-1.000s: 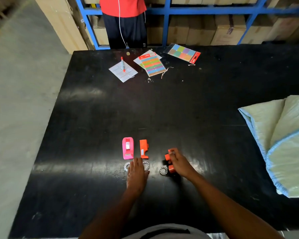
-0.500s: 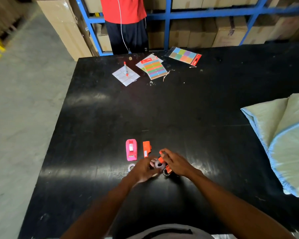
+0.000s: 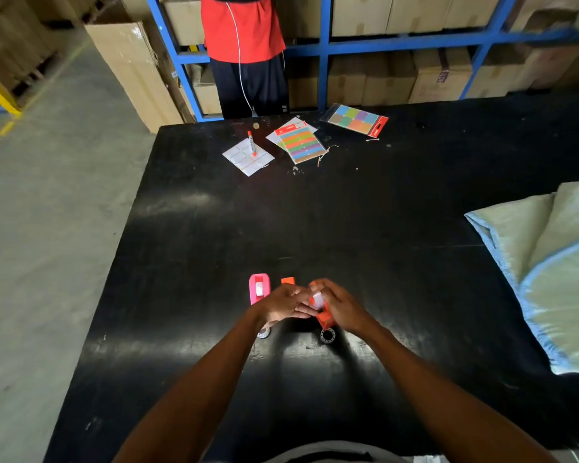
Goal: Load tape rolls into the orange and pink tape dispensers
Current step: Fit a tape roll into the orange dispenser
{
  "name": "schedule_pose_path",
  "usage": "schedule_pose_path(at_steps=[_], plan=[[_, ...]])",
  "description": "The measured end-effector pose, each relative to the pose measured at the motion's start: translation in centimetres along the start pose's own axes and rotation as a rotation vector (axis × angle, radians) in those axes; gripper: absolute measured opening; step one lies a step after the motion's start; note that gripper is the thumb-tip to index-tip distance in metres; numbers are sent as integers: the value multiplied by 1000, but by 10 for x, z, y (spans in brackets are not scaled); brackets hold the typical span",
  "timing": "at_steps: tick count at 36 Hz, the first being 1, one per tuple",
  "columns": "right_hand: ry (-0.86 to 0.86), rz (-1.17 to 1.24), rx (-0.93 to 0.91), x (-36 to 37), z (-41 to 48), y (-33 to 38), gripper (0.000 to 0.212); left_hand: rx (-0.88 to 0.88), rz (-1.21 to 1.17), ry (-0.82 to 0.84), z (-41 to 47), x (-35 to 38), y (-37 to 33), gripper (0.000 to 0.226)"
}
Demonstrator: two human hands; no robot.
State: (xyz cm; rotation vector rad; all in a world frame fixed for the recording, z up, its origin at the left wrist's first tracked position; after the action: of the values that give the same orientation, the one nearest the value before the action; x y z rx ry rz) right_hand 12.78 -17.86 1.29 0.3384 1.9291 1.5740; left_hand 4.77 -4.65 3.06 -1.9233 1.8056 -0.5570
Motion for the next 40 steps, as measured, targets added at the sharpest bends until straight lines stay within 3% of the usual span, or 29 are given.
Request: schedule_pose_path(at_steps=[6,10,12,14,16,20,27,33,37,39,40], plan=[[-106,101,68,7,-3,-15,30,-6,17,-104,9,11,-7,40],[-173,116,95,6,-3,-21,28,-20,45,-280,25,5,-6,67],[-215,158,105,3,0,-18,27,-13,19,-444,45,-8,5,65],[-247,184,114,-1,1,-21,27,-34,83,-598,53,-17,13,46],[-273,205,110,-5,4,-25,27,-50,111,-647,58,-19,15,30],[-325,226,107,-16,6,-25,26,-111,184,-758,59,-15,9,43],[-320,163,104,-29,14,-37,27,-270,531,-723,92,-6,20,56],[-268,118,150,-33,21,-52,26,-243,481,-735,105,-4,18,54],[-239,50,160,-29,25,-57,26,-101,358,-702,105,-2,13,46],[-231,-10,159,-28,26,-60,32,40,106,-570,94,1,5,16],[-235,-30,155,-28,27,-61,32,79,-57,-463,88,4,1,15]])
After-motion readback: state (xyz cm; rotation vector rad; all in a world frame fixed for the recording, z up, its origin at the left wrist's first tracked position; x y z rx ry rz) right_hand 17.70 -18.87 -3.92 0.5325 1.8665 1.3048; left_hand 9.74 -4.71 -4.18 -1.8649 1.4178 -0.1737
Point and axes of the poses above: each hand's wrist, its own z-axis towards the middle knuckle, its own x-axis out of the palm, y = z × x, the point moved 3 cm from there along z, towards the middle knuckle, and after that the axes turned 15 degrees about -x, right-handed, at the moved point
